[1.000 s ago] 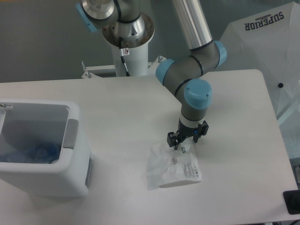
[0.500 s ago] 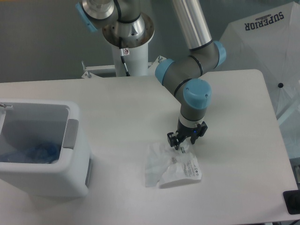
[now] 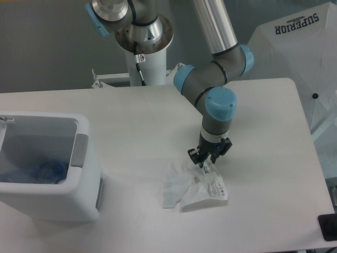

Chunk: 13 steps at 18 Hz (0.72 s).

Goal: Place the trash in the trash can
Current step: 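Lower the gripper onto the bag edge and pinch it closed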

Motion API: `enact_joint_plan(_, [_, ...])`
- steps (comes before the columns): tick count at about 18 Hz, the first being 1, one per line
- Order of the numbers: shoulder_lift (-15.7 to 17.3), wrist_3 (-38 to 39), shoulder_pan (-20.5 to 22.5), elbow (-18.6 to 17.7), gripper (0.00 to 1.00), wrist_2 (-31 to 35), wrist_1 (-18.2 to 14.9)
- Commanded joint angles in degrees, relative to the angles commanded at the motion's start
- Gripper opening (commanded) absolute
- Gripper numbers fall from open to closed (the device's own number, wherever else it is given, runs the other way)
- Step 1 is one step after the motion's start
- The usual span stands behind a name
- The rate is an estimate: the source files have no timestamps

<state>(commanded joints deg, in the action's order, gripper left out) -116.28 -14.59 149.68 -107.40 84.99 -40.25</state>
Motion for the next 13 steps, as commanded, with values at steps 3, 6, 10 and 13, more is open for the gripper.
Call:
enact_joint_plan(3, [0.0,0.1,-0.9,-0.2,0.12,-0.1,-0.1])
enact_joint_plan(6, [0.1,0.2,-1.0,-0.4,0.02,-0.1,-0.1])
enact_joint_plan(10, [0.1,0.2,-1.0,-0.4,0.0,-0.1,-0.1])
enact_joint_plan(13, [1.6,0.1,-0.9,0.3,0.0,-0.3,-0.3])
